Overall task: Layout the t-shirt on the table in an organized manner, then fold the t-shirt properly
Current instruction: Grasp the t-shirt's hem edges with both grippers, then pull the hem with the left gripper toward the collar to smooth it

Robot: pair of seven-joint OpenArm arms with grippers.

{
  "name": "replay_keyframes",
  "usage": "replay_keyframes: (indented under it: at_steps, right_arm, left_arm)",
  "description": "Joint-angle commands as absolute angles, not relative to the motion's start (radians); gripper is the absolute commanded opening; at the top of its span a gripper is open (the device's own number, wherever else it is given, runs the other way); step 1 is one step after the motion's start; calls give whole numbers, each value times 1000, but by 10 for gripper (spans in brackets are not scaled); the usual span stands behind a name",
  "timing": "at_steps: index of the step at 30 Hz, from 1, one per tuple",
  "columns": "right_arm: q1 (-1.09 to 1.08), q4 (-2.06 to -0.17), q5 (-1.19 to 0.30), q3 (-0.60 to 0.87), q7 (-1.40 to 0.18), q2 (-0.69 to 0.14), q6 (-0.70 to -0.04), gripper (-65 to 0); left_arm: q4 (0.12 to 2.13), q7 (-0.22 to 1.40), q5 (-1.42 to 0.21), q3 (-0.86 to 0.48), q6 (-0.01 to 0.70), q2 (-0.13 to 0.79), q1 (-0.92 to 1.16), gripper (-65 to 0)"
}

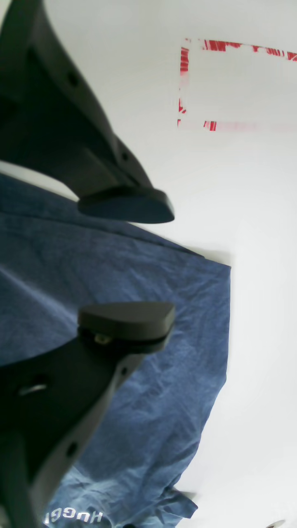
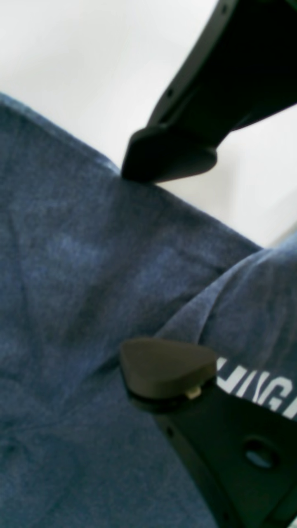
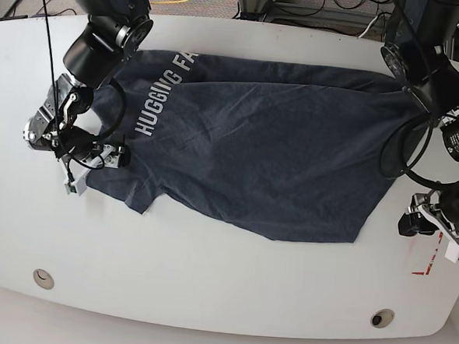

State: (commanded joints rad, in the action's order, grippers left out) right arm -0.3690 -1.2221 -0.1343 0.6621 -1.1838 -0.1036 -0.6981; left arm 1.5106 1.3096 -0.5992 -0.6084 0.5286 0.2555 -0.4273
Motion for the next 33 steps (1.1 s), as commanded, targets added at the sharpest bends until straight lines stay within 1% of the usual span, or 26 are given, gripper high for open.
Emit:
replay_keyframes:
  at_steps: [6,9,12,13,15,16,18,19,21,24,25,27,31,33]
  right_arm:
    - [-369,-1222,-134,661,-1184,-84,-698,-90]
    - [-369,-1222,-134,661,-1184,-77,-698,-130]
    - [-369,-1222,-134,661,-1184,-76,-698,-206]
    - [-369,-1222,-134,661,-1184,-76,-698,-255]
    - [-371,-1222,-133,661,-1184,-77,-698,-317]
    - [-372,-1222,-133,661,-1184,-81,-698,-366]
    - [-374,-1222,-133,661,-1184,-81,-698,-420]
    - [-374,-1222,-133,661,-1184,-82,-698,-460]
    - [-375,-1222,-131,661,-1181,-84,-698,-518]
    - [-375,-1222,-130,659,-1181,-85,-698,-585]
    - [-375,-1222,-130,659,-1181,-85,-698,-596]
    - [-375,-1222,-130,659,-1181,-85,-698,-598]
    - [-375,-1222,-130,659,-1181,-85,-698,-599]
    - [-375,-1222,-130,659,-1181,-85,-698,-599]
  left_arm:
    - [1511,1307,-599,-608,529,257,-412,-363]
    - [1509,1305,-598,-608,529,257,-412,-363]
    - [1508,1305,-598,-608,527,257,-407,-363]
    - [1508,1302,-598,-605,524,255,-403,-361]
    - [1506,1283,-598,-585,522,255,-400,-361]
    - [1495,1260,-598,-558,519,255,-397,-361]
    - [1466,1231,-598,-526,519,257,-392,-361]
    - [1440,1218,-598,-512,519,257,-390,-360]
    - [1391,1196,-598,-498,519,257,-397,-360]
    - [1305,1147,-598,-489,519,257,-401,-360]
    - [1280,1119,-598,-489,518,257,-403,-360]
    - [1245,1076,-596,-489,516,257,-414,-360]
    - [1125,969,-532,-460,463,259,-458,-360]
    - [1089,931,-503,-446,452,259,-475,-358]
